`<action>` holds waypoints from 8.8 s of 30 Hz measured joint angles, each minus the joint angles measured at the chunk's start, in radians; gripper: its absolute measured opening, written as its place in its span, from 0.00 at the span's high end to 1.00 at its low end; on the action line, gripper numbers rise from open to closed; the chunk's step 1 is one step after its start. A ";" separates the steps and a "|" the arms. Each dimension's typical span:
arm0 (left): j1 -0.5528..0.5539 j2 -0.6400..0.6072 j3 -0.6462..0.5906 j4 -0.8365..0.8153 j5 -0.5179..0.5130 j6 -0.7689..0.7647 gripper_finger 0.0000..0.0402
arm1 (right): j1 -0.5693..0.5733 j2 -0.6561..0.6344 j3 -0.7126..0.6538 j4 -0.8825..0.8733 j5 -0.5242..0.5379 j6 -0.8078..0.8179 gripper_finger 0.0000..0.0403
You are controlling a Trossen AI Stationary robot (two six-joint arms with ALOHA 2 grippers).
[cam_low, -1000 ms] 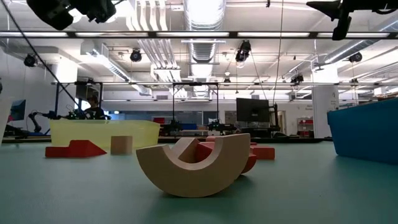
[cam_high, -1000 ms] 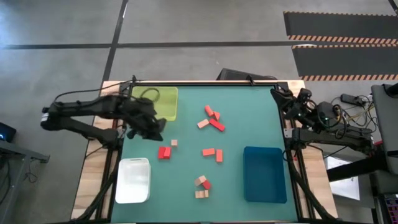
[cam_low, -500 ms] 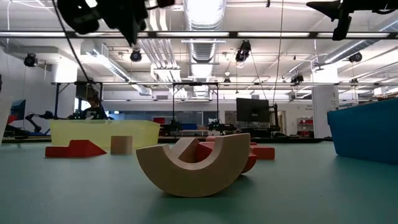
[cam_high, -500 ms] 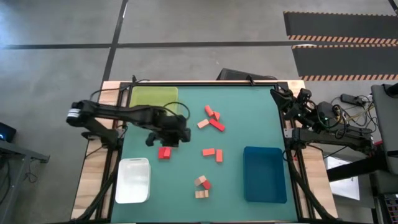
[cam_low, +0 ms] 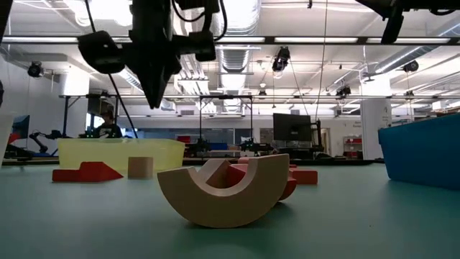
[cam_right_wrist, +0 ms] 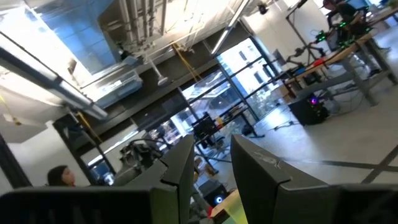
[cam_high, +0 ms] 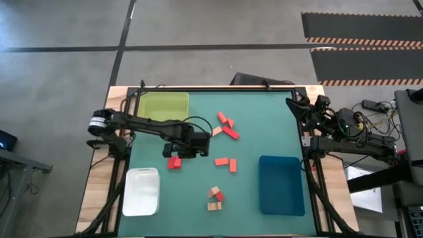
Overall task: Sort & place blocks by color
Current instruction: Put the light brown block into the yellow bin, then put the orange block into the blue bin
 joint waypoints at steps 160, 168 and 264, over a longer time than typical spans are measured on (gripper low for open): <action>0.916 -0.075 -0.376 0.315 -0.321 0.991 0.65 | 0.000 -0.009 0.000 -0.074 0.255 0.075 0.76; 0.916 -0.075 -0.376 0.315 -0.317 0.992 0.59 | 0.000 -0.009 0.000 -0.074 0.255 0.081 0.76; 0.365 -0.764 -0.374 0.534 -0.205 0.944 0.59 | -0.151 1.492 0.941 -0.929 -0.152 0.223 0.35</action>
